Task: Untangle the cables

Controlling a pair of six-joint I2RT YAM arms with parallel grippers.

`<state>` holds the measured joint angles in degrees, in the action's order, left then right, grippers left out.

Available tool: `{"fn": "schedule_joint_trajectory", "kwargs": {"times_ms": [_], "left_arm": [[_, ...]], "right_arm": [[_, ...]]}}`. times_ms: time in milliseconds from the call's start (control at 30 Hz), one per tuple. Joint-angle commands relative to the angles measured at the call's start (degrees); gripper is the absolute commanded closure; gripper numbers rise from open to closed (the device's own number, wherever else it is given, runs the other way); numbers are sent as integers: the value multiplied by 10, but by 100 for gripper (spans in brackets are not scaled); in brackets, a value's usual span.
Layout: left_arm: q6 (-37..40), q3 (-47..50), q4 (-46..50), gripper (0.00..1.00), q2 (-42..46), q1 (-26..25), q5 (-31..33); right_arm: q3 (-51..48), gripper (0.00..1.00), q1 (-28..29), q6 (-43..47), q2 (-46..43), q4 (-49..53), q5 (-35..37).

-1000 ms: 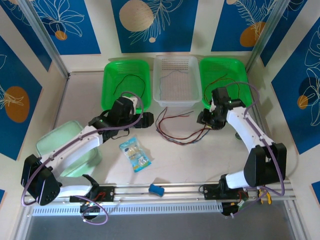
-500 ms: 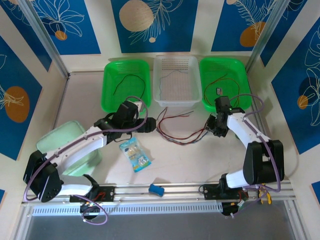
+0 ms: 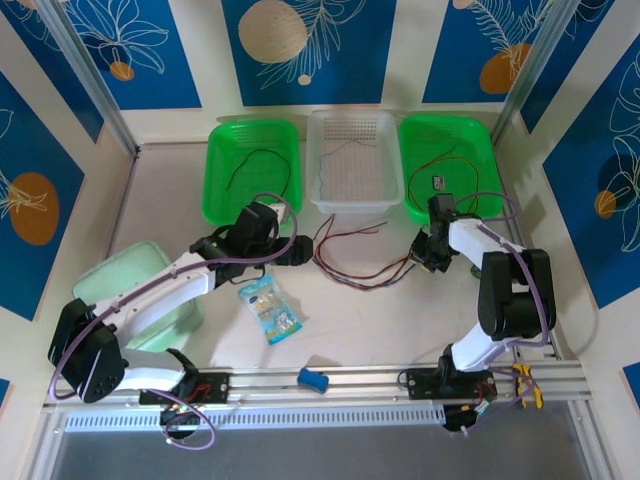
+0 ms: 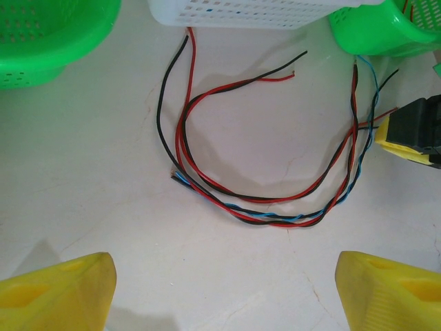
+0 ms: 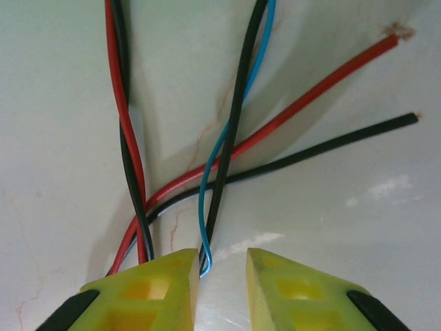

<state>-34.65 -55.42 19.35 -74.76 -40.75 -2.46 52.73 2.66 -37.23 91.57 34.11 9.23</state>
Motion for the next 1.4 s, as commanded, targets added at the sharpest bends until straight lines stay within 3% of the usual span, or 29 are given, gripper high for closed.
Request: {"fn": "schedule_joint_trajectory", "kwargs": {"times_ms": [0, 300, 400, 533, 667, 1067, 1367], "left_arm": [[-1, -2, 13, 17, 13, -5, 14], [-1, -9, 14, 17, 7, -5, 14], [-1, -12, 16, 17, 8, -5, 11], [0, -9, 20, 17, 13, -6, 17], [2, -11, 21, 17, 16, -5, 18], [15, -54, 28, 17, -1, -5, -3], [2, -98, -11, 16, -25, 13, -83]], "right_arm": [[11, 75, 4, 10, 12, -15, -5], [15, 78, 22, 8, 33, -20, 10], [12, 84, 30, 8, 37, -21, 22], [5, 99, 32, 6, 26, -21, 34], [2, 100, 37, 4, -1, -10, 38], [-25, 100, 63, -31, -227, 79, 15], [-8, 100, 78, 32, -367, 71, -65]]}}
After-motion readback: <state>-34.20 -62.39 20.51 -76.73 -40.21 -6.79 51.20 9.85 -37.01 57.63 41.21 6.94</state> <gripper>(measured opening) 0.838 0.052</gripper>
